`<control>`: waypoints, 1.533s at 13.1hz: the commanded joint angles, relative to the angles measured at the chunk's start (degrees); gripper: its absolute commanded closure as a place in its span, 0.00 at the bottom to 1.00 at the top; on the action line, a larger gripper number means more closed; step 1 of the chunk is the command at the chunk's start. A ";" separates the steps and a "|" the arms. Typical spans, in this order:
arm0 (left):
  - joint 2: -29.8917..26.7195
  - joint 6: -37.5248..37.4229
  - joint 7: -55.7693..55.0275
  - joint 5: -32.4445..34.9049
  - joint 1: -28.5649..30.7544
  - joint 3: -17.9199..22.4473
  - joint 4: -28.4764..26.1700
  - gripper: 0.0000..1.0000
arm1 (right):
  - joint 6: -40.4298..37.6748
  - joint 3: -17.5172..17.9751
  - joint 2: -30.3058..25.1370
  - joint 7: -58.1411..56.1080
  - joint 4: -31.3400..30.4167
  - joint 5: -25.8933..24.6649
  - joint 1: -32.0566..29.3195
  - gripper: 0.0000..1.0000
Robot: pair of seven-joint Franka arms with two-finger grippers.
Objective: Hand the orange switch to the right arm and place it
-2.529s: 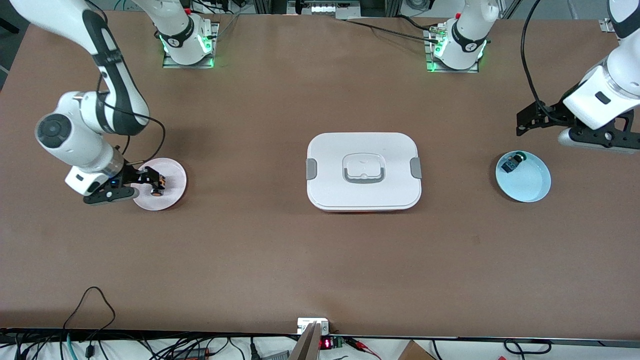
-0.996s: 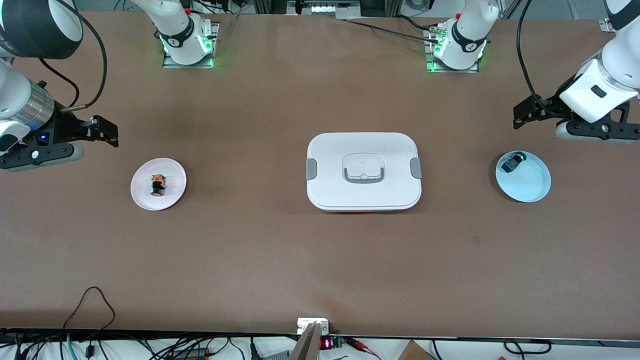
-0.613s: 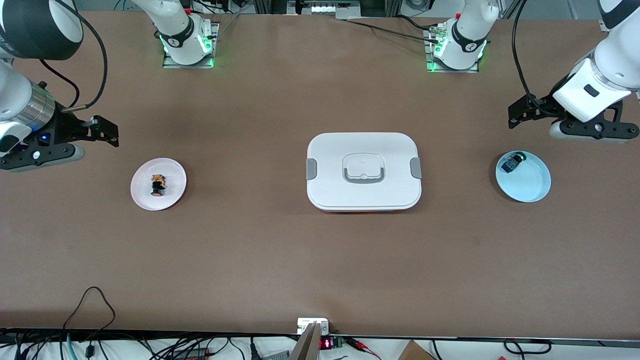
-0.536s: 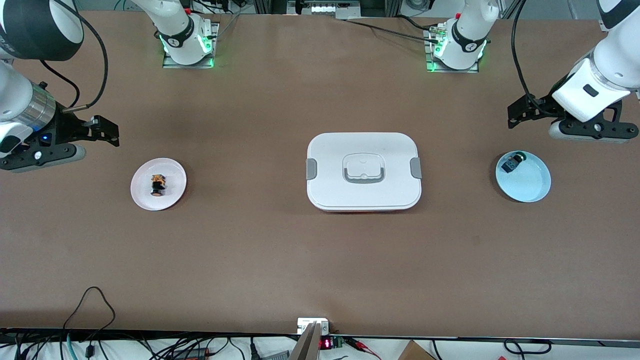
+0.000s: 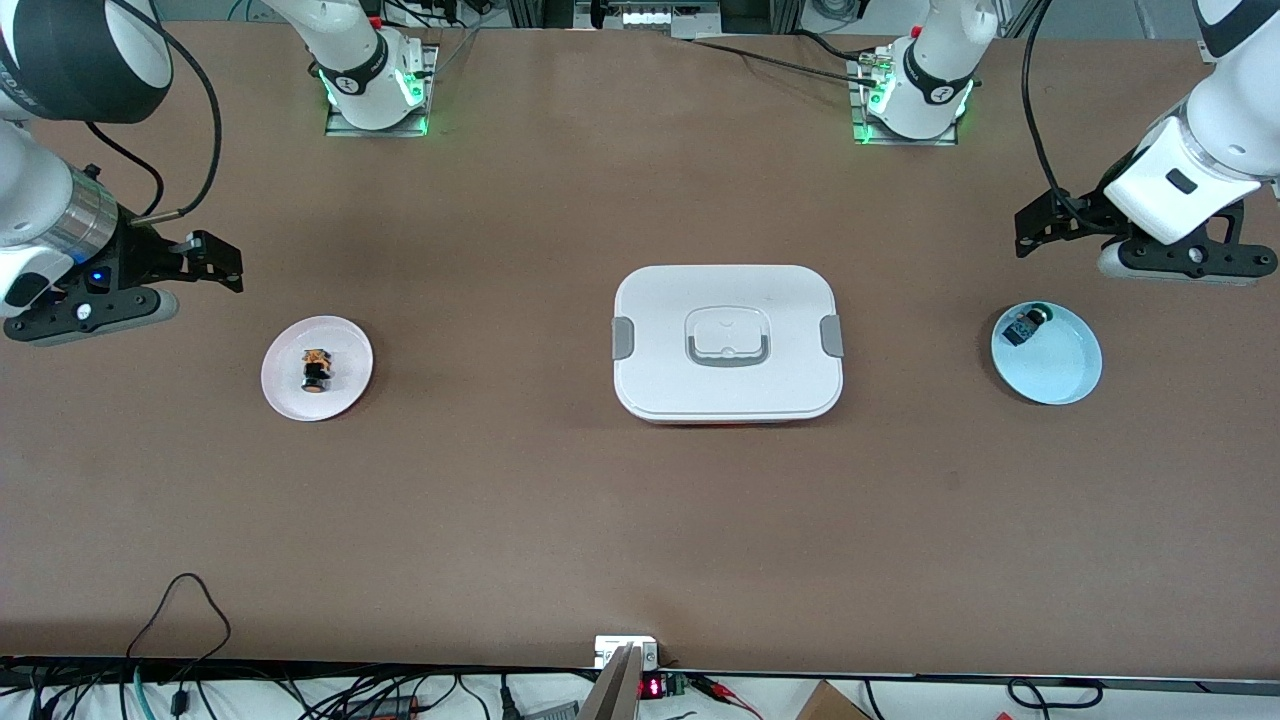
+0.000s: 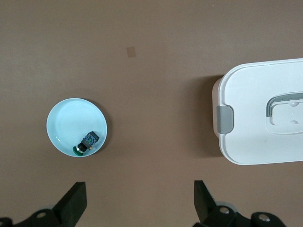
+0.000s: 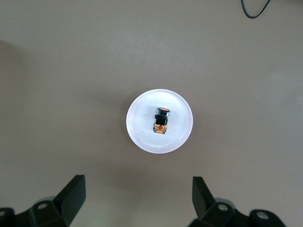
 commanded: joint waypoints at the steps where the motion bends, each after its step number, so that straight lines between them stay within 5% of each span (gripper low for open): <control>1: 0.34 -1.00 -0.64 -0.27 -0.20 -0.06 1.41 0.00 | -1.49 -0.09 0.41 -0.96 1.54 0.48 -0.13 0.00; 7: 0.42 -0.92 -0.64 -0.27 -0.20 -0.05 1.41 0.00 | -6.21 -0.27 -0.03 1.66 1.71 4.52 -0.22 0.00; 20: 0.78 -0.83 -0.64 -0.09 -0.20 -0.05 1.85 0.00 | -6.23 -0.18 -1.17 0.97 1.80 3.56 -0.22 0.00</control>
